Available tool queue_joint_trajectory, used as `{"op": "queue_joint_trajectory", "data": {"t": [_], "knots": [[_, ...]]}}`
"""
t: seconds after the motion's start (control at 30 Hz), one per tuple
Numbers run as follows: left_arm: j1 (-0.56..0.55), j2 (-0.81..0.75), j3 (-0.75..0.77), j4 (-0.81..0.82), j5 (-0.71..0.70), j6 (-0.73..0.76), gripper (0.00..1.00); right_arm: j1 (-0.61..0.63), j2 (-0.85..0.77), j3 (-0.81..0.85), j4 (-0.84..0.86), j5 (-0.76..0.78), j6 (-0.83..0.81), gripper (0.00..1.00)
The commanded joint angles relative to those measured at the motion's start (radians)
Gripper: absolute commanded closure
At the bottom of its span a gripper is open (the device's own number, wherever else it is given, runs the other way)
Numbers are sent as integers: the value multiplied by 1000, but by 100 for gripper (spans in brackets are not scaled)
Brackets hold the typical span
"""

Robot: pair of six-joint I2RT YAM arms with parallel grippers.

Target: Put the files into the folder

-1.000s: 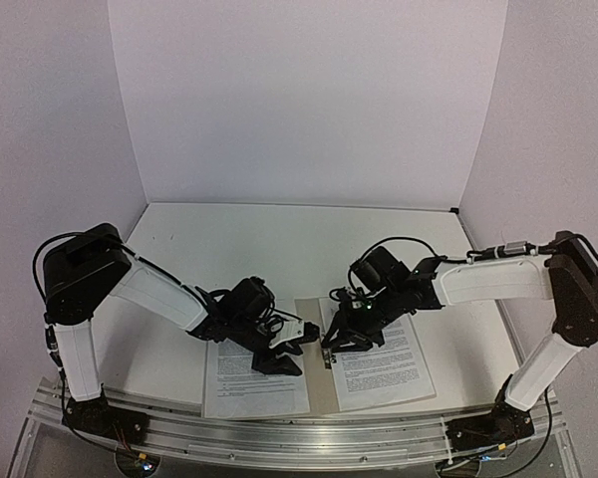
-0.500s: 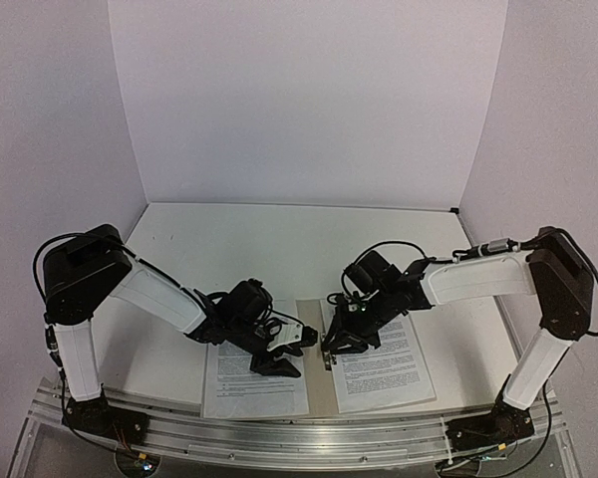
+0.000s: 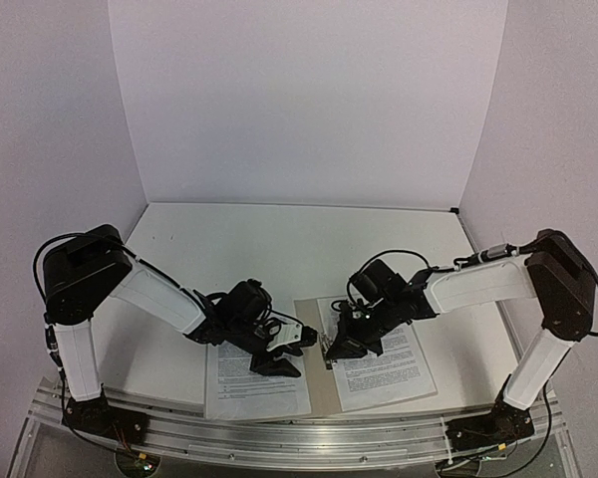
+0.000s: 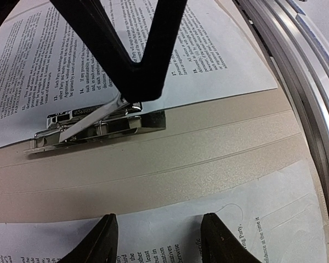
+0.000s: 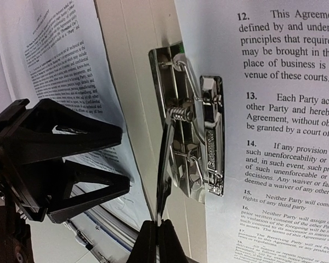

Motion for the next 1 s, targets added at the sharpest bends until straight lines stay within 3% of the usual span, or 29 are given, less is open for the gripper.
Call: {"op": "queue_joint_trajectory", "data": {"t": [0.0,0.53,0.77,0.97], "knots": [[7,15,-24,-34,-9,-25,48,0,21,-63,-15,-1,-33,100],[18,25,-17,-38,-4,-41,49,0,128,-183,51,73,-53,100],[22,26,-17,-37,-2,-45,49,0,82,-245,48,110,-16,100],[24,30,-17,-50,1,-43,50,-1,47,-200,-4,141,-4,100]]}}
